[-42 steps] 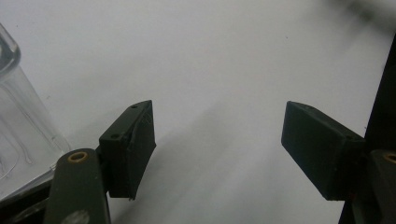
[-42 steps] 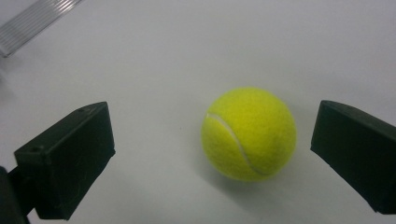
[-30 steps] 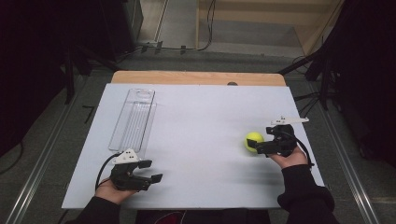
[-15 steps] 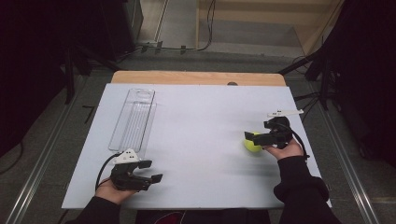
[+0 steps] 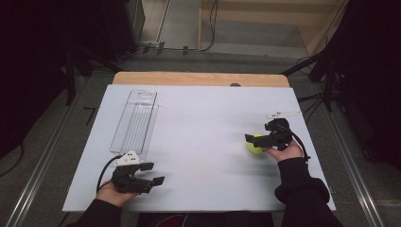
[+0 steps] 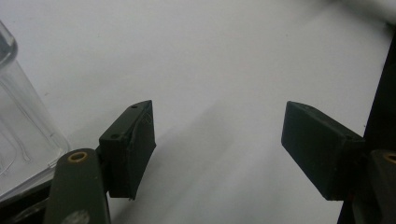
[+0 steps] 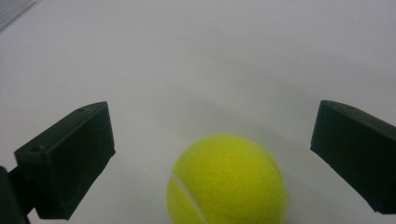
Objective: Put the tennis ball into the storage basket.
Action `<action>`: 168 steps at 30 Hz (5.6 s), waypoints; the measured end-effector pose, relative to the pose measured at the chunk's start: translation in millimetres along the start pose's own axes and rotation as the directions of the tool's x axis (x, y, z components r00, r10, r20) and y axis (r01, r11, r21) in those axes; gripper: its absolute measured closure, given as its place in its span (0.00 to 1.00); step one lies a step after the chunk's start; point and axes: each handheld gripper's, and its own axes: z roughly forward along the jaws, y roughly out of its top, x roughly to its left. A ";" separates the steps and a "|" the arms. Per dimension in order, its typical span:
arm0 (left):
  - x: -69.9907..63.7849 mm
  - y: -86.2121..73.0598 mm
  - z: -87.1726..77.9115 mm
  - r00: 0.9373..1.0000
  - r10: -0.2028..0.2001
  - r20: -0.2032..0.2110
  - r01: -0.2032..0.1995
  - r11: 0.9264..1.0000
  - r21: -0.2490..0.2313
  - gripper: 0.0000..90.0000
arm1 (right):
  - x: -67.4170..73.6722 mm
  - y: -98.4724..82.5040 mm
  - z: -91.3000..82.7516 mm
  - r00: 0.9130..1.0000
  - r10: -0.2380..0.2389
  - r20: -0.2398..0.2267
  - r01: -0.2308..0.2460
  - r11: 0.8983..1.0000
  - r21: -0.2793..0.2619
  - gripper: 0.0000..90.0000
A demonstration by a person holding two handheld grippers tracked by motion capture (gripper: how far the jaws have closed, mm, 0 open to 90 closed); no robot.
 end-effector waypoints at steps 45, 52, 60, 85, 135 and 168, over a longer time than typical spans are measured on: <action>-0.5 0.0 -0.6 1.000 0.002 0.003 -0.002 1.000 -0.003 0.29 | -10.5 -32.0 19.2 1.000 0.011 -0.001 -0.011 0.996 0.092 0.25; -0.5 0.0 -0.3 1.000 0.002 0.000 -0.002 1.000 0.000 0.29 | -10.7 -31.7 17.7 1.000 0.015 -0.004 -0.014 0.996 0.090 0.26; -0.3 -0.1 -0.1 1.000 0.001 -0.002 -0.001 1.000 0.001 0.29 | -4.3 -28.4 7.2 1.000 -0.007 -0.031 0.008 0.999 0.043 0.26; -0.3 0.0 -0.3 1.000 0.001 -0.005 -0.001 1.000 0.001 0.29 | 25.3 -18.7 5.7 0.991 -0.045 -0.125 0.049 0.998 0.027 0.26; 0.4 0.5 -0.2 1.000 -0.002 -0.008 0.002 1.000 -0.001 0.29 | 70.9 4.1 18.8 0.959 -0.140 -0.247 0.155 0.987 0.040 0.26; 0.3 0.4 -0.8 1.000 -0.003 -0.008 0.003 1.000 -0.006 0.29 | 104.9 34.1 41.6 0.928 -0.204 -0.311 0.230 0.972 0.047 0.26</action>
